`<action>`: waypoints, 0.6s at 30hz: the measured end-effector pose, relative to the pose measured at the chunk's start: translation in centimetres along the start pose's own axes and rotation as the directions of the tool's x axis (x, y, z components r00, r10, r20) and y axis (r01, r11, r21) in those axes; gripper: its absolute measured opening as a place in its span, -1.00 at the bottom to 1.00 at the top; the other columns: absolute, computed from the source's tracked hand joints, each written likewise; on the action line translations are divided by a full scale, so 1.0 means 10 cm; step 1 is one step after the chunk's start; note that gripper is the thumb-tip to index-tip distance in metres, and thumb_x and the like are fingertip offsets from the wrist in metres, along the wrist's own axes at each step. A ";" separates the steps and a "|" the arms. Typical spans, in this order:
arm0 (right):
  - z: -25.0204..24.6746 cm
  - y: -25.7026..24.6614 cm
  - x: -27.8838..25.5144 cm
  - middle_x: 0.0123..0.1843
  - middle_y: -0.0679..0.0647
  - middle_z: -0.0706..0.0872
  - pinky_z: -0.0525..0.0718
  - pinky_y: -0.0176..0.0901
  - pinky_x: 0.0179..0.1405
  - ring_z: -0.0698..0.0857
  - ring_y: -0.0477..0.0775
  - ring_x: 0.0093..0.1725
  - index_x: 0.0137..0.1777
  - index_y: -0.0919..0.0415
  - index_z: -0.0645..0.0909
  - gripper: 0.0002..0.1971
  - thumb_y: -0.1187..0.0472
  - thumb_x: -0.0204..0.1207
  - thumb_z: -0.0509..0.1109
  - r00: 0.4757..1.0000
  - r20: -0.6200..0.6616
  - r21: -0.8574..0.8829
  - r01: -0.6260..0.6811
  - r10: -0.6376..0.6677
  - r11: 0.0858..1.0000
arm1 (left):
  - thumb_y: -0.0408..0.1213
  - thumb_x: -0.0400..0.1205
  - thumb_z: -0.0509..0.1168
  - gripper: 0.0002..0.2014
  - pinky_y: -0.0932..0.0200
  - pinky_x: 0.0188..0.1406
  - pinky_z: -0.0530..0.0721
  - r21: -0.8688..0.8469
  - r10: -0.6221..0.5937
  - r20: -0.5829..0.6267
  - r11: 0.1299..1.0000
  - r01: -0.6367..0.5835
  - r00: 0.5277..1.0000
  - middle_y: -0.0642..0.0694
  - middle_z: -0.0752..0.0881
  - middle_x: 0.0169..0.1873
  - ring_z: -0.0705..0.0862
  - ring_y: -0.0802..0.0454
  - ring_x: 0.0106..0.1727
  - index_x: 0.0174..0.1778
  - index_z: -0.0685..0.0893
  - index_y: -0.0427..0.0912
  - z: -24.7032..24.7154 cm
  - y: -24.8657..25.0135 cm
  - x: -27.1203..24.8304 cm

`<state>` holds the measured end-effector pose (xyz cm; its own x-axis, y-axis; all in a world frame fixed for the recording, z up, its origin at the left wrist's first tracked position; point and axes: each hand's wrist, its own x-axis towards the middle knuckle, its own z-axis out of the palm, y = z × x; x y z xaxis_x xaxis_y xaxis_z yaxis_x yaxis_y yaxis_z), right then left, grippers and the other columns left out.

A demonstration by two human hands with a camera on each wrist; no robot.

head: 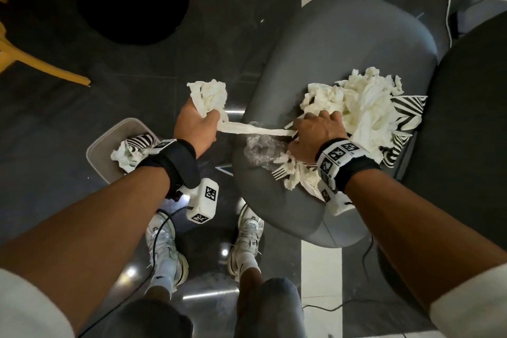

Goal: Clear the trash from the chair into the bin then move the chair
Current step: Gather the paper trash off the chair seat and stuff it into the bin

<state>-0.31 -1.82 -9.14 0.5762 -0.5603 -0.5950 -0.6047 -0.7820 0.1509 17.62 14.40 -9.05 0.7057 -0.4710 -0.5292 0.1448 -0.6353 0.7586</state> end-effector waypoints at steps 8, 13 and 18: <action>-0.31 0.38 0.25 0.35 0.18 0.52 0.62 0.29 0.26 0.61 0.34 0.27 0.32 0.06 0.51 -0.59 -0.11 0.56 0.31 0.929 -0.294 0.316 -0.126 0.224 0.940 | 0.04 0.38 0.49 -0.70 -0.22 -0.05 0.84 0.048 -0.110 0.167 0.993 0.104 0.980 -0.11 0.88 -0.21 0.86 -0.15 -0.12 -0.14 0.82 -0.10 -0.08 -0.27 0.02; -0.39 0.28 0.33 0.67 0.07 0.35 0.36 0.39 0.54 0.31 0.34 0.63 0.62 -0.04 0.31 -0.27 -0.16 0.45 0.38 0.980 -0.196 0.246 0.083 -0.034 0.966 | 0.00 0.16 0.53 -0.52 -0.13 0.01 0.83 0.291 -0.119 0.295 0.956 0.029 0.948 -0.05 0.86 -0.13 0.84 -0.05 -0.09 -0.01 0.80 -0.08 -0.15 -0.36 0.05; -0.27 -0.15 0.13 0.74 0.05 0.28 0.22 0.35 0.64 0.28 0.26 0.70 0.73 -0.16 0.08 -0.01 -0.38 0.36 0.44 0.922 0.117 0.039 0.367 -0.369 0.929 | -0.33 0.40 0.41 -0.83 0.08 0.05 0.76 0.205 -0.128 0.188 0.975 0.089 0.974 -0.05 0.84 -0.11 0.79 -0.02 -0.02 -0.11 0.78 -0.08 -0.35 -0.33 0.08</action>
<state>2.82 -2.09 -8.05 0.6899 -0.1955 -0.6970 -0.3714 -0.9220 -0.1090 20.16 18.30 -10.63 0.5380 -0.4922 -0.6843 0.0618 -0.7866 0.6144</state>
